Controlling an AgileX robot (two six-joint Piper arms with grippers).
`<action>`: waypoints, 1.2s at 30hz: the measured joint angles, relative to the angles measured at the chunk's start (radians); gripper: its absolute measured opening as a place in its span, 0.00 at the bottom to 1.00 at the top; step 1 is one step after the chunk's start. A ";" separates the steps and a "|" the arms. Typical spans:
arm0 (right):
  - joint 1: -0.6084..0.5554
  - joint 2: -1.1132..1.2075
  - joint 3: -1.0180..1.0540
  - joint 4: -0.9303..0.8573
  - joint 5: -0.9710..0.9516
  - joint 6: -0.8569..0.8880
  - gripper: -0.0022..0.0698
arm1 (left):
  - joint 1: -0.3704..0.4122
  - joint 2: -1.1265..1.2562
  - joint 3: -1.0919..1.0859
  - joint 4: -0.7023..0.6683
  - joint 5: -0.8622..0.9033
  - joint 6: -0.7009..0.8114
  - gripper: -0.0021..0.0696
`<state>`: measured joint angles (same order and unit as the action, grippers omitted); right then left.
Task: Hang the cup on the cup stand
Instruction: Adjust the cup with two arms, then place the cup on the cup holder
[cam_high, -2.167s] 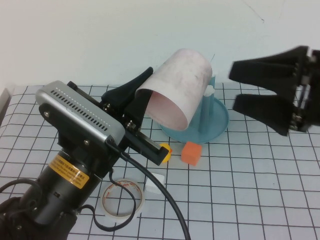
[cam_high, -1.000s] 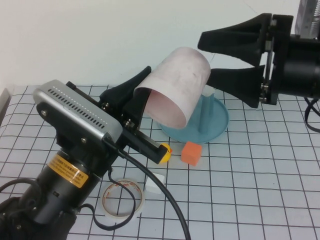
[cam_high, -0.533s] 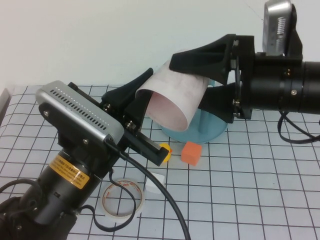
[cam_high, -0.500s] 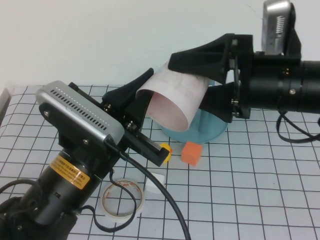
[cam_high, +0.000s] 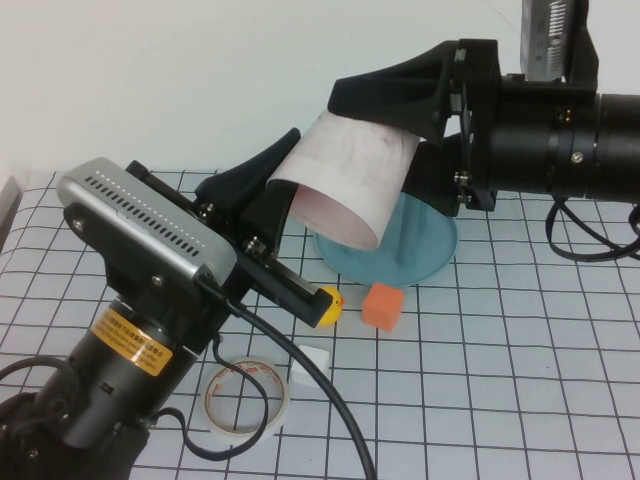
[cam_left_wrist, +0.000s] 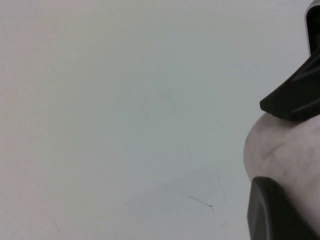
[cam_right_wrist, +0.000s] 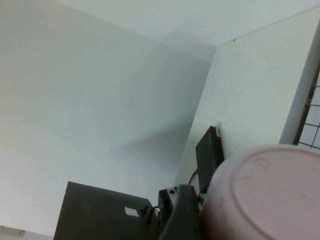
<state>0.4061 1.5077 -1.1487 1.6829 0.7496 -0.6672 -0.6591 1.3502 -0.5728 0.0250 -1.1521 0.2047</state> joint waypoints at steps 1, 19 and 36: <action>0.000 0.000 0.000 0.000 0.000 0.000 0.84 | 0.000 0.000 0.000 -0.002 0.000 0.000 0.04; 0.001 0.000 0.000 0.000 -0.002 -0.037 0.84 | 0.000 0.000 0.000 0.009 0.004 -0.002 0.51; -0.038 0.002 -0.132 0.000 -0.075 -0.308 0.84 | 0.000 -0.133 0.191 -0.047 0.004 0.002 0.56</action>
<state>0.3680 1.5094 -1.2802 1.6829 0.6741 -0.9752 -0.6591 1.2168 -0.3816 -0.0221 -1.1479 0.2068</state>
